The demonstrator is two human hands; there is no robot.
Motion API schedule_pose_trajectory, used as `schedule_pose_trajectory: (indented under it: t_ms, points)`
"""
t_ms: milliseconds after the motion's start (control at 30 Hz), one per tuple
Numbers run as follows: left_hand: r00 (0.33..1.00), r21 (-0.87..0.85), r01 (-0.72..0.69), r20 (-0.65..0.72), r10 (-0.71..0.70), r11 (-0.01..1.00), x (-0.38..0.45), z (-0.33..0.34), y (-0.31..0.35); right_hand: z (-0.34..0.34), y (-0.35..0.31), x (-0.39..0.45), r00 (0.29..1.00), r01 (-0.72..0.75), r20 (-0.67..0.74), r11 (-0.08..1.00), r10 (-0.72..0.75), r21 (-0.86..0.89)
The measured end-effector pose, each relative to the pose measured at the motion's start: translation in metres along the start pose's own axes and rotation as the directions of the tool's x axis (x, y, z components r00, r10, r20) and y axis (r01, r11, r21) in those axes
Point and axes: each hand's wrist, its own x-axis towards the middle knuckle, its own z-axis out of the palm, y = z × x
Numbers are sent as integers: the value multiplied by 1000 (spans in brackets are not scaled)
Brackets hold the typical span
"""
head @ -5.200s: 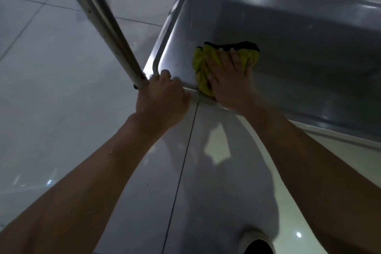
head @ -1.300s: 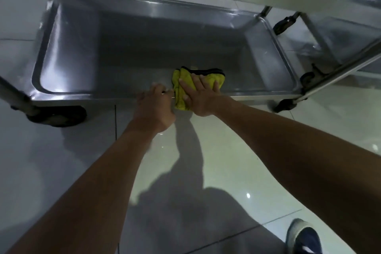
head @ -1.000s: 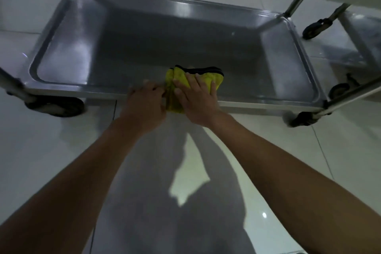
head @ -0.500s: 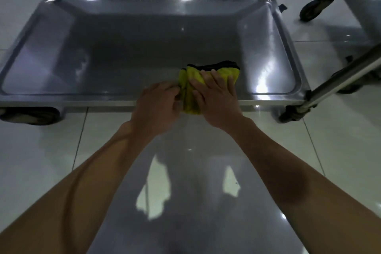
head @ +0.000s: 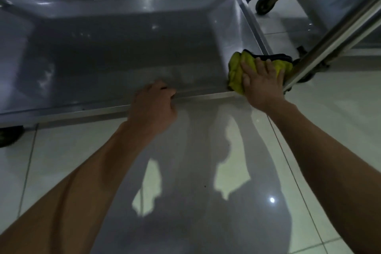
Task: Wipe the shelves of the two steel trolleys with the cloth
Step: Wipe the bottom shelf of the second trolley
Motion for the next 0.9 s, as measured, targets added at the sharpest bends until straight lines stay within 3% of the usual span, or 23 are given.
schedule_pose_trajectory:
  t_ms: [167,267,600,733,833,900]
  points:
    - [999,14,-32,35,31,999,5,5,3,-1,14,10,1000,-18,4,1000,18,-4]
    - [995,121,-57,83,47,991,-1,5,1,1,8,1,1000,10,2,1000,-10,-27]
    - [985,135,-67,164,45,989,-35,-5,-8,2,-15,-36,1000,-7,-25,1000,6,-29]
    - [992,-67,-62,103,69,996,-38,-19,-33,5,-39,-40,999,32,29,999,-31,-25]
    - [996,-63,79,-30,-81,995,-28,-26,-89,5,-54,-36,996,54,66,998,-51,-38]
    - [981,36,189,32,-190,981,-27,-24,-125,5,-65,-31,994,65,86,997,-61,-39]
